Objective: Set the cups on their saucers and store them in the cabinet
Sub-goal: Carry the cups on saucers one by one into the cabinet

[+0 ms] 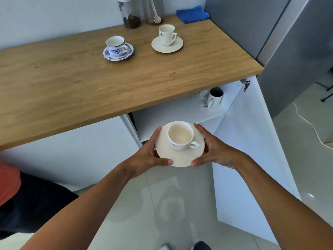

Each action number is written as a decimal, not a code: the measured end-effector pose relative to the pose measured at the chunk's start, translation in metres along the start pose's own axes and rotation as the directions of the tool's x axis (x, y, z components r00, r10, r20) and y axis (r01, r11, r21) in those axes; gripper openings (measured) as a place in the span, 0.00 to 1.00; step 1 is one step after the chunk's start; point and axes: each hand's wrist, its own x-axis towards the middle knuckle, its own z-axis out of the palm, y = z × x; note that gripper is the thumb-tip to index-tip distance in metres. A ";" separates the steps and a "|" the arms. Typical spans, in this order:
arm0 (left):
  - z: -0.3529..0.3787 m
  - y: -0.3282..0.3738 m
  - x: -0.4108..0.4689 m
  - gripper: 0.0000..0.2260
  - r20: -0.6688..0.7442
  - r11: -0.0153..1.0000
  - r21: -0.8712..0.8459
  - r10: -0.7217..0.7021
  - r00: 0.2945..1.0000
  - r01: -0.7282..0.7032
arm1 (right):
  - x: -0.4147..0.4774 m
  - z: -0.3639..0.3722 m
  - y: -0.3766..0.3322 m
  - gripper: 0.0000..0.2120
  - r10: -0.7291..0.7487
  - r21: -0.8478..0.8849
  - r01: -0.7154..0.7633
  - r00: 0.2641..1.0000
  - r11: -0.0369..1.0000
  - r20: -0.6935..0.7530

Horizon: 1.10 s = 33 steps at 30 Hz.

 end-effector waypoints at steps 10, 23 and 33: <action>-0.040 -0.096 0.108 0.46 -0.033 0.998 0.034 0.063 0.997 -0.062 | 0.123 -0.038 0.087 0.55 -0.051 -0.111 0.051 0.999 0.993 0.000; -0.117 -0.179 0.295 0.45 -0.114 0.973 0.030 0.231 0.966 -0.229 | 0.308 -0.134 0.147 0.49 -0.230 -0.223 0.229 0.973 0.947 0.024; -0.188 -0.196 0.356 0.49 -0.220 0.966 0.151 0.241 0.945 -0.211 | 0.427 -0.156 0.148 0.47 -0.329 -0.230 0.353 0.934 0.907 0.137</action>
